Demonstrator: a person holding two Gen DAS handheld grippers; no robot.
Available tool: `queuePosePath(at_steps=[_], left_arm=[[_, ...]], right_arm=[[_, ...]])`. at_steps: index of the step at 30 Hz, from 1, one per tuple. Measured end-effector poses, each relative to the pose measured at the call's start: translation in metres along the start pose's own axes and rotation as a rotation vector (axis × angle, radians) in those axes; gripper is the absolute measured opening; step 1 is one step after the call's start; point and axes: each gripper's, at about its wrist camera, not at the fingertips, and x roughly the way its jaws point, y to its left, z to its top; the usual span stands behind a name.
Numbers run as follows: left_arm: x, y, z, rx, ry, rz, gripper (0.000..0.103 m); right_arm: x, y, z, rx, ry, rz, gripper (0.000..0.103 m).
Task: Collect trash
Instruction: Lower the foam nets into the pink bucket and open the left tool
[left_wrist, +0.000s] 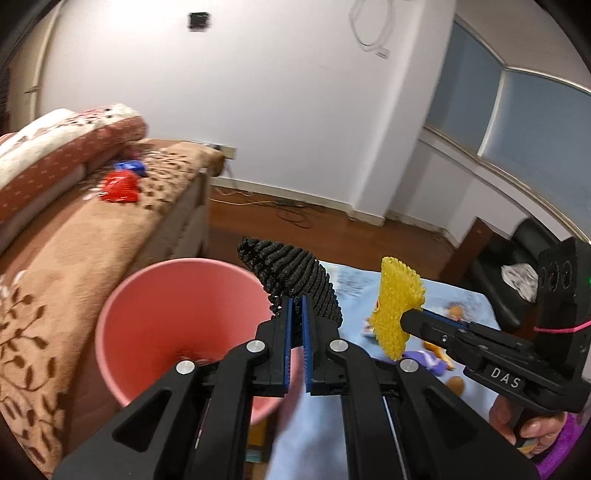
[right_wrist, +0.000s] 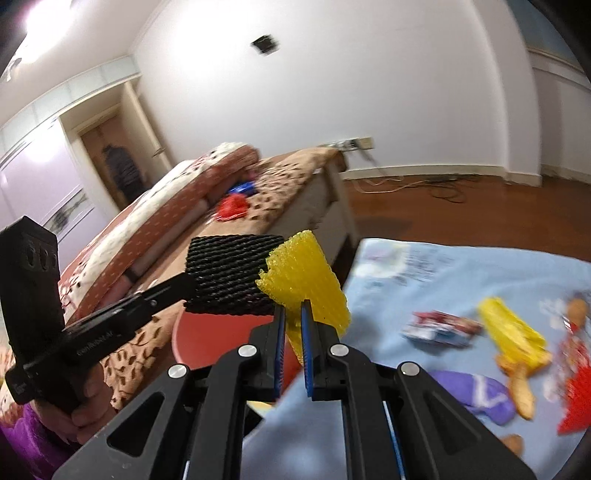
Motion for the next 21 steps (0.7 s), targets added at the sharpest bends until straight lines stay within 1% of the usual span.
queuePosePath(at_steps=[6, 11, 21], left_arm=[[-0.007, 0.035, -0.006, -0.043, 0.002, 0.085, 0.005], [-0.005, 0.057, -0.014, -0.071, 0.027, 0.141, 0.005], [0.001, 0.079, -0.026, -0.099, 0.065, 0.177, 0.005]], right_arm=[[0.031, 0.037, 0.006, -0.055, 0.044, 0.055, 0.008], [0.058, 0.054, 0.003, -0.066, 0.094, 0.085, 0.008], [0.096, 0.064, -0.004, -0.054, 0.169, 0.115, 0.008]])
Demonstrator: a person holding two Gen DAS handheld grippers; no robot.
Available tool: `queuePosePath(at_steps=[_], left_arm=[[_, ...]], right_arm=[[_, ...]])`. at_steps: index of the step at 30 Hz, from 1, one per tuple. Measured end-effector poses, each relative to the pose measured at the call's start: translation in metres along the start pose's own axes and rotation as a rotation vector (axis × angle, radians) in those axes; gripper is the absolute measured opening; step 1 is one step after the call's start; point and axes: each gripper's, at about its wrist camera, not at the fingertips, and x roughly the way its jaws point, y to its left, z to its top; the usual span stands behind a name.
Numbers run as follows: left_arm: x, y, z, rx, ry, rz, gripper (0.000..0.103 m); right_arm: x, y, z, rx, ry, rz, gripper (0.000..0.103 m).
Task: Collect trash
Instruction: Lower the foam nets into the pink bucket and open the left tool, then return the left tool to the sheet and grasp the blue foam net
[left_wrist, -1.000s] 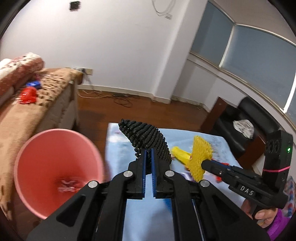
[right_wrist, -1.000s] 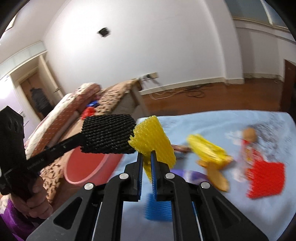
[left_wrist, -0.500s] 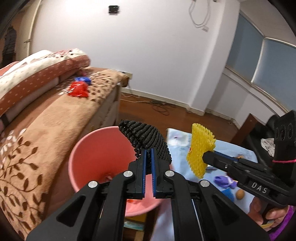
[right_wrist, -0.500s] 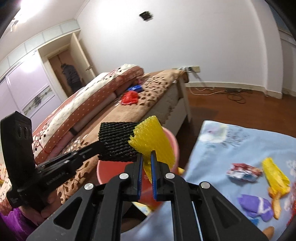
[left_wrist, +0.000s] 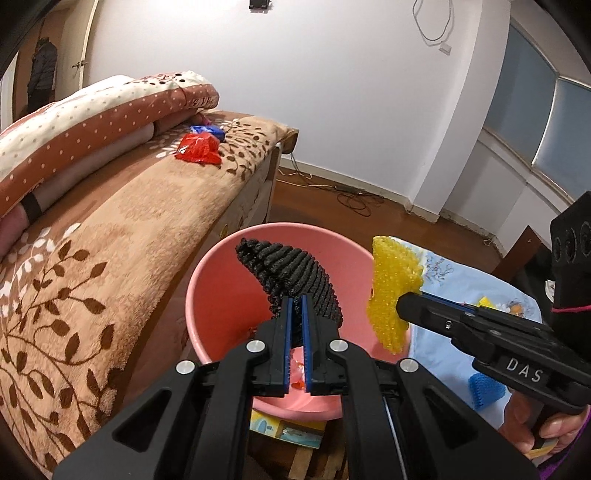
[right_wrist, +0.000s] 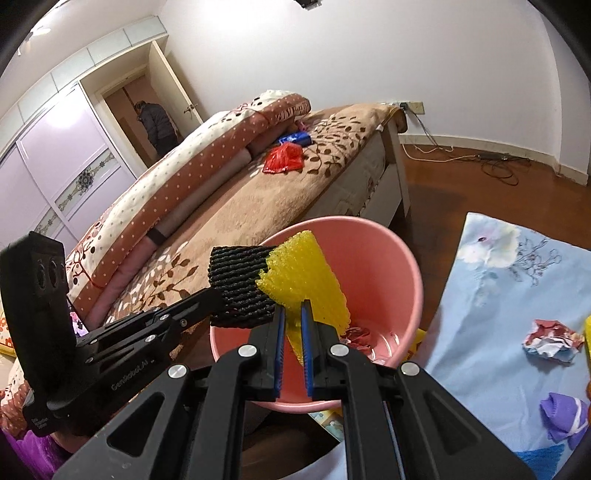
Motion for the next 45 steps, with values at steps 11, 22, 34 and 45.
queuePosePath(at_steps=[11, 22, 34, 45], left_arm=[[0.009, 0.011, -0.001, -0.025, 0.035, -0.011, 0.006], [0.004, 0.005, 0.000, -0.034, 0.029, -0.040, 0.038], [0.012, -0.061, -0.005, 0.088, 0.057, -0.197, 0.038], [0.021, -0.148, -0.033, 0.315, 0.144, -0.365, 0.038]], right_arm=[[0.013, -0.003, -0.001, 0.017, 0.015, 0.017, 0.021], [-0.014, -0.020, -0.009, 0.020, -0.036, -0.045, 0.041], [-0.088, -0.055, -0.059, 0.043, -0.101, -0.238, 0.042], [-0.176, -0.122, -0.126, 0.178, -0.167, -0.485, 0.042]])
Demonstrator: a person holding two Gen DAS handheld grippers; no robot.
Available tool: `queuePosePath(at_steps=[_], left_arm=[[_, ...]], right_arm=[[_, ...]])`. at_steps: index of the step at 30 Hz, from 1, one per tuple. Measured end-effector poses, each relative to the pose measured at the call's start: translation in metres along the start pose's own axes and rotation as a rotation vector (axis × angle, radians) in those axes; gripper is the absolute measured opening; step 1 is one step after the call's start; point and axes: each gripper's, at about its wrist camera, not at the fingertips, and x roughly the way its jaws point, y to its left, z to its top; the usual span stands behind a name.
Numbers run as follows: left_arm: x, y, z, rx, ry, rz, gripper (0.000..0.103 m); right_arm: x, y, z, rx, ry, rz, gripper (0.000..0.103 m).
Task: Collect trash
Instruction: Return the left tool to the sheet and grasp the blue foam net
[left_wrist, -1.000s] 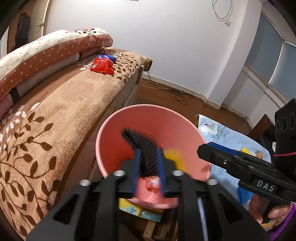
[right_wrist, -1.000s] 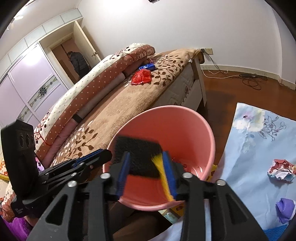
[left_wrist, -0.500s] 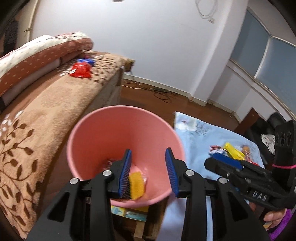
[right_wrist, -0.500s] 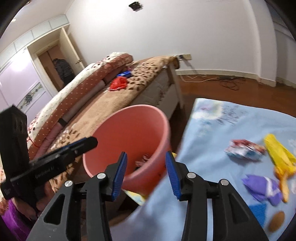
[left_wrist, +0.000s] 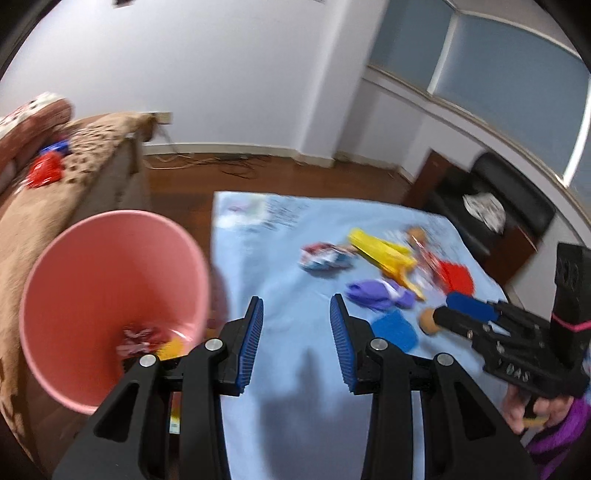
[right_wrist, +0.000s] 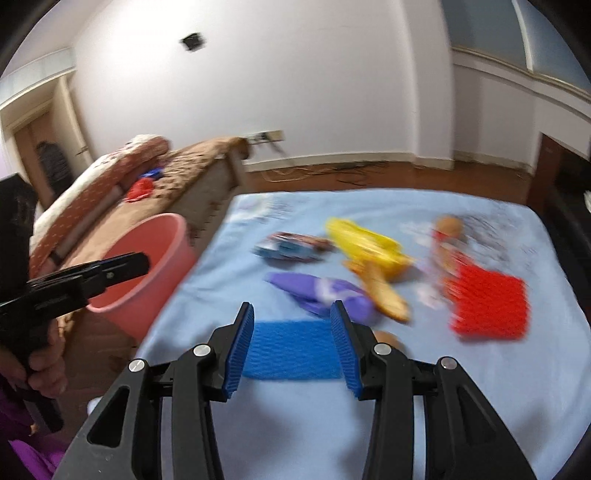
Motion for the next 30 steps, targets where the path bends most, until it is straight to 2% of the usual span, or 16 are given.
queuePosePath(at_steps=[7, 13, 18, 25, 30], left_arm=[[0.035, -0.042, -0.012, 0.113, 0.124, -0.080, 0.038], [0.062, -0.068, -0.021, 0.210, 0.197, -0.106, 0.038], [0.079, -0.080, -0.021, 0.289, 0.221, -0.087, 0.038], [0.109, -0.082, -0.020, 0.325, 0.261, -0.059, 0.038], [0.105, -0.083, -0.029, 0.340, 0.241, -0.070, 0.038]], right_arm=[[-0.006, -0.051, -0.024, 0.112, 0.023, -0.067, 0.042], [-0.001, -0.057, -0.031, 0.126, 0.033, -0.072, 0.043], [0.004, -0.057, -0.033, 0.130, 0.043, -0.061, 0.043], [0.008, -0.056, -0.036, 0.134, 0.057, -0.056, 0.043], [0.011, -0.056, -0.036, 0.140, 0.061, -0.056, 0.043]])
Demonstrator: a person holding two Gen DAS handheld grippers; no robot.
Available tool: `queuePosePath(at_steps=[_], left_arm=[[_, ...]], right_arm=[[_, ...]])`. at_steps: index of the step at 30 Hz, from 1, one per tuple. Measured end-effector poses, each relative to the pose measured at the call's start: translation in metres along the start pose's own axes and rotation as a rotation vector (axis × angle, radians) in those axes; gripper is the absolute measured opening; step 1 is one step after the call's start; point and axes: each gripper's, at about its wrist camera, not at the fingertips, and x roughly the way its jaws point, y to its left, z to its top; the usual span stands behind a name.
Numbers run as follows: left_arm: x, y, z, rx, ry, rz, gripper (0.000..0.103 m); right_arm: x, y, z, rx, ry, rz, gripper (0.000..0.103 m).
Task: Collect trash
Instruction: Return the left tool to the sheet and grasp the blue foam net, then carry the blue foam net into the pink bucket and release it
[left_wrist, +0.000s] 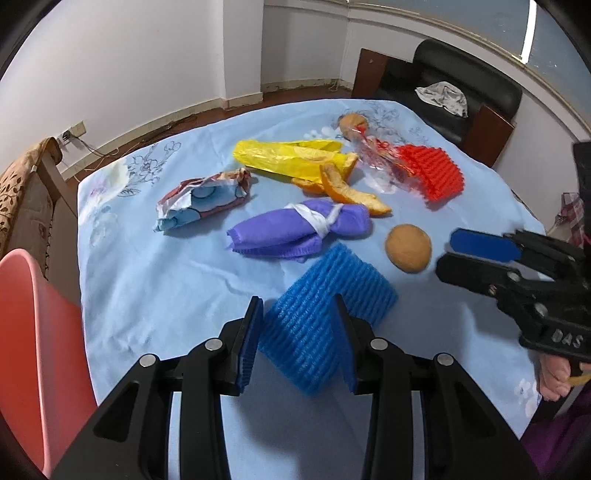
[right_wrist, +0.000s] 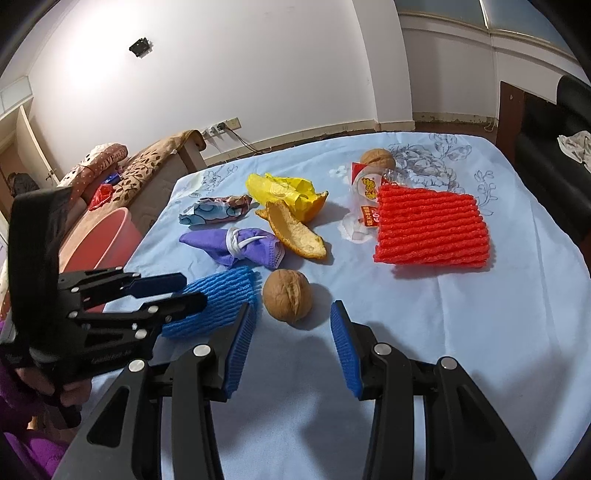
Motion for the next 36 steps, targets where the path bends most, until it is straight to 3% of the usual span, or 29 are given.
queuePosePath(at_steps=[2, 9, 13, 24, 26, 27, 36], left_arm=[[-0.001, -0.003, -0.003, 0.019, -0.006, 0.011, 0.038], [-0.006, -0.006, -0.010, 0.014, -0.028, 0.039, 0.006], [-0.016, 0.006, -0.007, -0.061, -0.033, -0.008, 0.005], [-0.046, 0.015, -0.008, -0.120, -0.085, -0.030, 0.005], [-0.049, 0.015, -0.009, -0.132, -0.091, -0.039, 0.005], [-0.050, 0.015, -0.009, -0.136, -0.093, -0.041, 0.005], [-0.061, 0.021, -0.013, -0.171, -0.124, -0.044, 0.005]], right_arm=[[0.003, 0.000, 0.001, 0.001, 0.004, 0.001, 0.043], [0.012, 0.005, 0.005, 0.000, 0.014, 0.004, 0.043], [0.015, 0.008, 0.006, -0.002, 0.019, 0.002, 0.043], [0.025, 0.006, 0.006, 0.019, 0.053, -0.001, 0.042], [0.027, 0.004, 0.006, 0.029, 0.060, 0.001, 0.038], [0.027, 0.003, 0.006, 0.033, 0.063, 0.001, 0.031], [0.022, 0.007, 0.005, 0.019, 0.041, -0.008, 0.031]])
